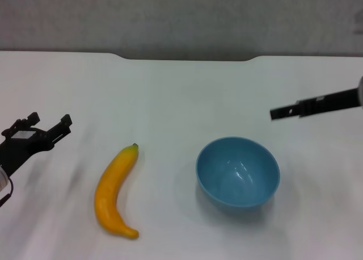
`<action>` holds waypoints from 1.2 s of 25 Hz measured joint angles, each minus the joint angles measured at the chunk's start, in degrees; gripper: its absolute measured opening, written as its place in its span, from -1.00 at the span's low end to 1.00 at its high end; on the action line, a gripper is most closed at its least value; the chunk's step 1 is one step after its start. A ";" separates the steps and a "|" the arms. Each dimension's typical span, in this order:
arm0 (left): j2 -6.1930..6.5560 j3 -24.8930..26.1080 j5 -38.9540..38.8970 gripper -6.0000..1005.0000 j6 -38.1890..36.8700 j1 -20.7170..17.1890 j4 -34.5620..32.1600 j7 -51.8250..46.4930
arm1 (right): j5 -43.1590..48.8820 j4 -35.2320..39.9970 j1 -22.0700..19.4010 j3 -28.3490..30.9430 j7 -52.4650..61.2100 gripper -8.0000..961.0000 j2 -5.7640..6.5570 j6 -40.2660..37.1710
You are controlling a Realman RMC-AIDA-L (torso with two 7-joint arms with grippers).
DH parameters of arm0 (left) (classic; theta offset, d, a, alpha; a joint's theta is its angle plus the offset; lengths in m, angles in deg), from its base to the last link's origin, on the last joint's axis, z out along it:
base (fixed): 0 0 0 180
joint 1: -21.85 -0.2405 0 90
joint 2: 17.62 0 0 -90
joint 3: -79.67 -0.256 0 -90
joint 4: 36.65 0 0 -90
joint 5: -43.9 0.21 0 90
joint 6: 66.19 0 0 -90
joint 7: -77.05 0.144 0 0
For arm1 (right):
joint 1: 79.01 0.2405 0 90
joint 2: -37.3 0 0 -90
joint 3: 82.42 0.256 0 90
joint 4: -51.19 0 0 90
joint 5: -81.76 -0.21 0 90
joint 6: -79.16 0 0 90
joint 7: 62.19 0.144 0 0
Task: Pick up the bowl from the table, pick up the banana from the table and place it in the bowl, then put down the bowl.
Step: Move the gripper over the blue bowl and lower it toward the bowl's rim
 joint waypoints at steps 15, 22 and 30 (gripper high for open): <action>-0.16 0.00 0.00 0.76 0.00 0.44 0.12 -0.10 | 5.87 -12.98 5.46 -0.34 -0.32 0.84 -0.30 -2.82; -0.13 0.00 0.00 0.76 0.00 0.44 0.11 -0.10 | 5.43 -14.81 5.39 -0.35 -0.97 0.84 -0.48 -4.16; -0.17 0.00 0.00 0.76 0.00 0.60 0.11 -0.12 | 5.37 -20.46 7.18 -0.92 -2.08 0.83 -0.86 -6.30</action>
